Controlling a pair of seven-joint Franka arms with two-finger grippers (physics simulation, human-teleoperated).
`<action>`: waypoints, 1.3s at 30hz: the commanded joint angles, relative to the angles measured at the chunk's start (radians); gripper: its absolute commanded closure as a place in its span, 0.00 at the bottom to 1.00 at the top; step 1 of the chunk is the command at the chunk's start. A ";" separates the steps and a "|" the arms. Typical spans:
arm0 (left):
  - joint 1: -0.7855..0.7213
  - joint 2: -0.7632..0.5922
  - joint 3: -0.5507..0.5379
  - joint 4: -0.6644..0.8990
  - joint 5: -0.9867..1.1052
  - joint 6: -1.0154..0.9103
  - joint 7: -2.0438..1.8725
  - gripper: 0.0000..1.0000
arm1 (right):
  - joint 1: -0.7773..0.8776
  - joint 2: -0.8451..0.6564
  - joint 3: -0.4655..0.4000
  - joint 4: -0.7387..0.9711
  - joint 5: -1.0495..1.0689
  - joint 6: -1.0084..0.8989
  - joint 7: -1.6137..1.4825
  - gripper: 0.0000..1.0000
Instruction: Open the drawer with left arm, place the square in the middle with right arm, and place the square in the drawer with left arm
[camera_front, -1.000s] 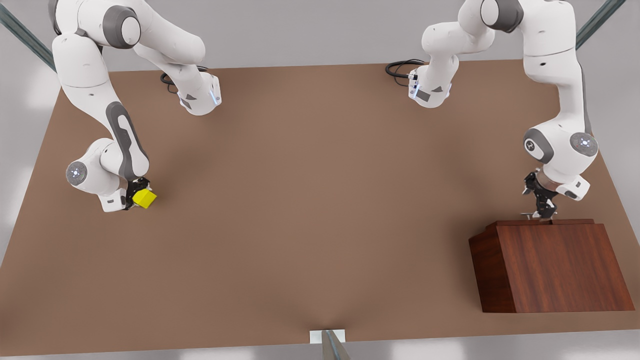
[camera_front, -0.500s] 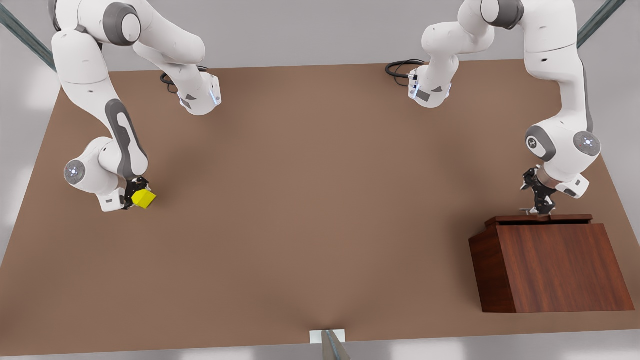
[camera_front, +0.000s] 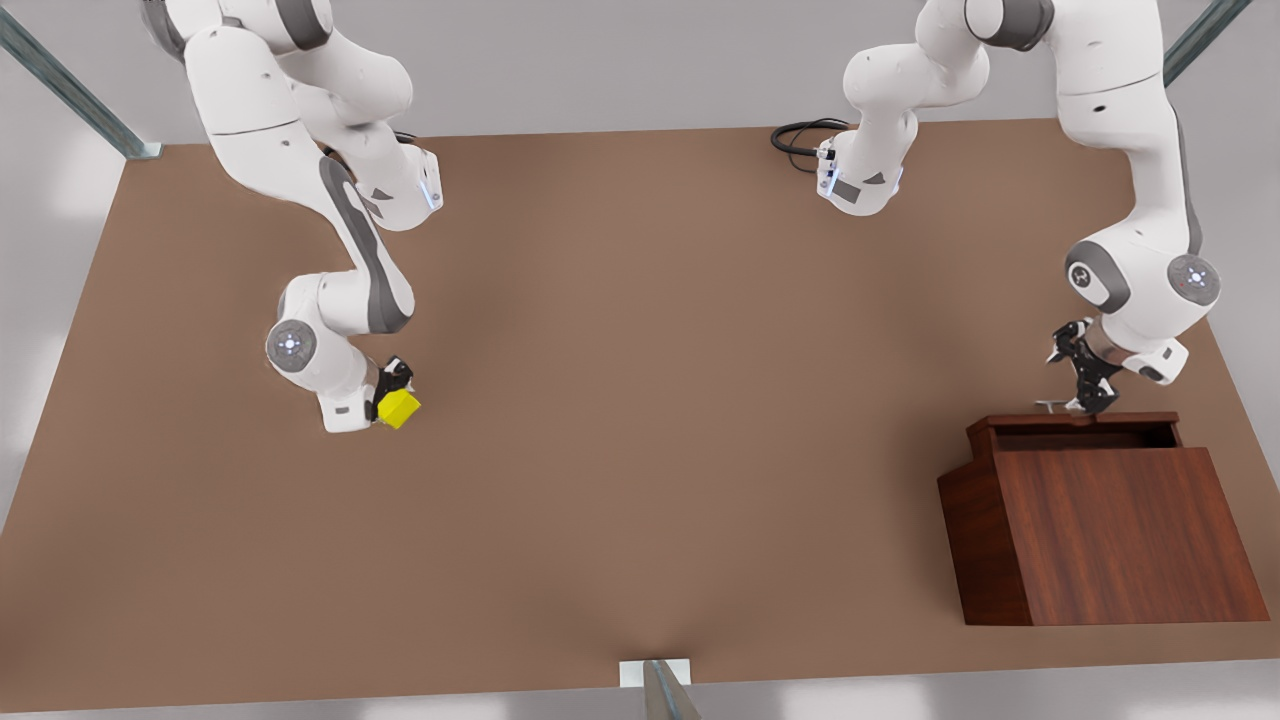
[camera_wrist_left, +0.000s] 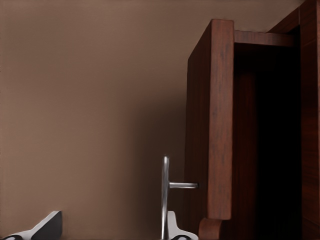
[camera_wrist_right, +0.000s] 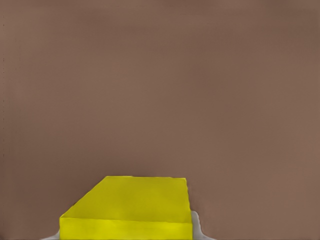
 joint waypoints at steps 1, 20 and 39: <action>0.000 -0.002 0.002 0.000 0.002 -0.008 0.000 0.00 | 0.020 0.009 0.000 0.012 0.000 0.000 0.024 0.36; -0.002 -0.037 0.037 -0.023 0.005 -0.082 0.029 0.00 | 0.667 0.576 -0.017 0.797 0.167 -0.007 0.972 0.36; -0.005 -0.111 0.037 -0.074 0.007 -0.151 0.034 0.00 | 0.722 0.566 -0.050 0.833 0.133 -0.006 1.003 0.00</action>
